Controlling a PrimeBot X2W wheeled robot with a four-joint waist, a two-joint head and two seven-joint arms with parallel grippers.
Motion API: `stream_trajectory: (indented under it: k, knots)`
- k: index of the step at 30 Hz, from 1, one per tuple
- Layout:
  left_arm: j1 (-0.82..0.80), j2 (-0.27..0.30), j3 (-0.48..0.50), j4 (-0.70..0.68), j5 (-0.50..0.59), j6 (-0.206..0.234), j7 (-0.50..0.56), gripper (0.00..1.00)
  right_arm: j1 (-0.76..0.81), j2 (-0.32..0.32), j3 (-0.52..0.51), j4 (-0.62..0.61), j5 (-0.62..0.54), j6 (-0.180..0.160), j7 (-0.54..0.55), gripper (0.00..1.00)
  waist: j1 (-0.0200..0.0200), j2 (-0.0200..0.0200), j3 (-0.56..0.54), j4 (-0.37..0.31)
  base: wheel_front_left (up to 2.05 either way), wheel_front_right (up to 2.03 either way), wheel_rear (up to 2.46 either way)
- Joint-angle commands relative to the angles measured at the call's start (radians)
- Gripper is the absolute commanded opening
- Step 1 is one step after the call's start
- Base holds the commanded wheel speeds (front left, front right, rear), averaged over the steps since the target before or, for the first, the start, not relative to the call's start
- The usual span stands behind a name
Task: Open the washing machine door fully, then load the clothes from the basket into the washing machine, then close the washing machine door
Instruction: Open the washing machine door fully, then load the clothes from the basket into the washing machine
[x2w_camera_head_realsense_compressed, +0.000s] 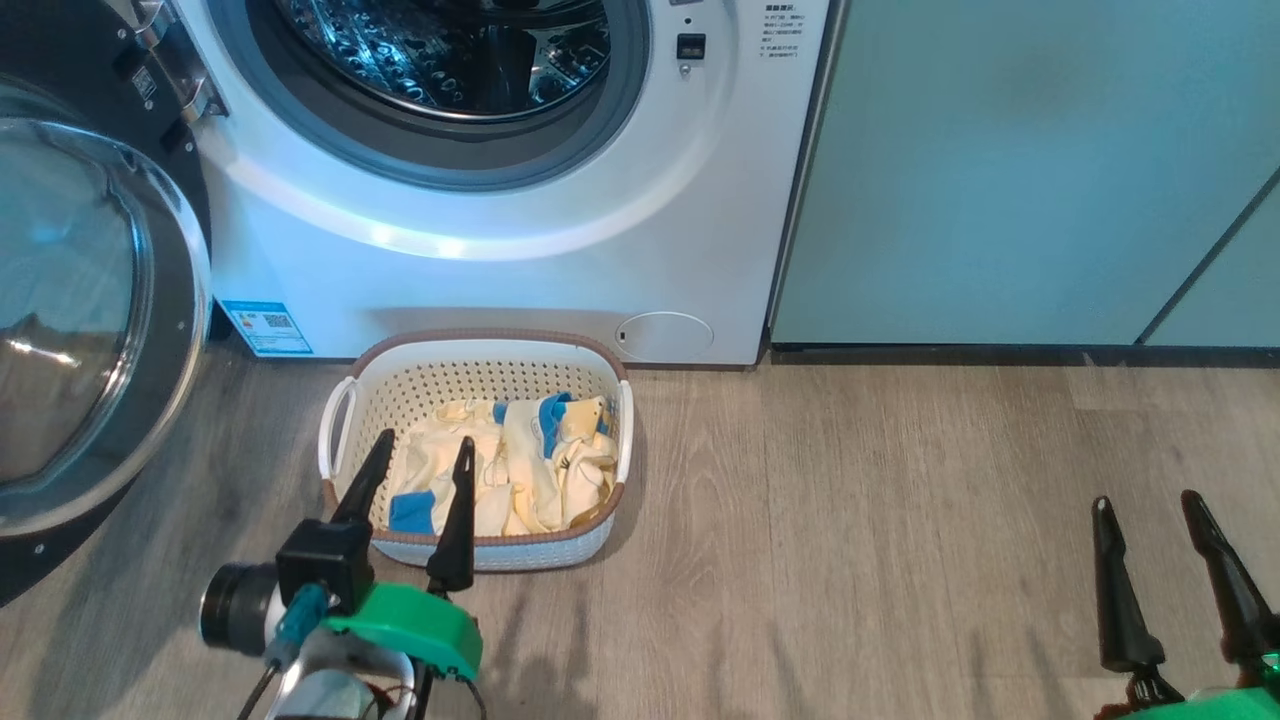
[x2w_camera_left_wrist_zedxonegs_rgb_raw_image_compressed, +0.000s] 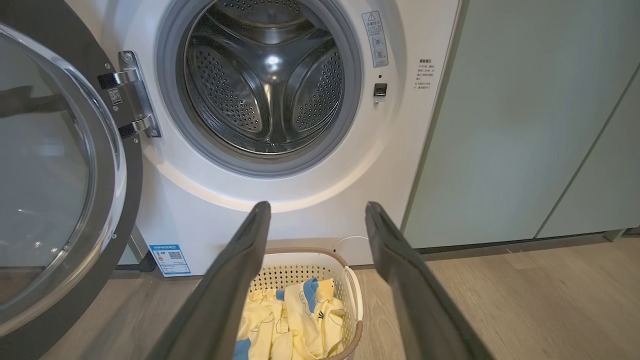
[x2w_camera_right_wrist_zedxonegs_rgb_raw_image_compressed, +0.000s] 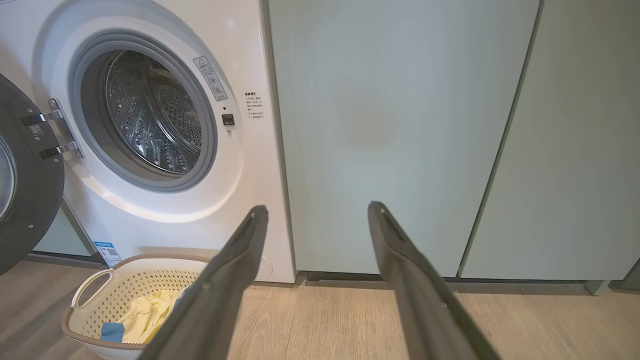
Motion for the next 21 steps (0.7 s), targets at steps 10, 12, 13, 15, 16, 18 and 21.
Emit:
stream_trajectory:
  k: [10,12,13,15,16,18,21]
  knots:
    - [-0.032,0.025,0.020,-0.023,0.004,0.014,-0.003,1.00,-0.027,-0.010,0.011,-0.036,0.010,-0.003,-0.009,1.00,0.0000,-0.0001,0.002,-0.003,0.39,-0.39,0.00]
    - [-0.034,0.027,0.017,-0.023,0.003,0.014,-0.004,1.00,-0.028,-0.010,0.010,-0.036,0.010,-0.003,-0.009,1.00,0.0000,-0.0001,0.002,-0.003,1.17,-1.17,0.00]
    - [-0.034,0.027,0.016,-0.023,0.002,0.013,-0.004,1.00,-0.029,-0.010,0.010,-0.037,0.010,-0.003,-0.009,1.00,0.0000,-0.0001,0.002,-0.003,1.38,-1.38,0.00]
    - [-0.036,0.029,0.014,-0.024,0.000,0.013,-0.005,1.00,-0.030,-0.010,0.010,-0.037,0.011,-0.003,-0.009,1.00,0.0000,-0.0001,0.003,-0.003,1.58,-1.58,0.00]
    - [-0.036,0.030,0.013,-0.024,-0.001,0.012,-0.005,1.00,-0.030,-0.010,0.011,-0.038,0.012,-0.003,-0.010,1.00,0.0000,-0.0001,0.005,-0.003,1.79,-1.79,0.00]
    - [-0.038,0.032,0.009,-0.023,-0.003,0.009,-0.003,1.00,-0.031,-0.010,0.011,-0.037,0.012,-0.003,-0.010,1.00,0.0000,-0.0001,0.006,-0.003,1.99,-1.99,0.00]
    - [-0.041,0.034,0.002,-0.024,-0.003,0.006,-0.004,1.00,-0.034,-0.010,0.011,-0.037,0.013,-0.003,-0.010,1.00,0.0000,-0.0001,0.011,-0.003,1.96,-1.95,-0.02]
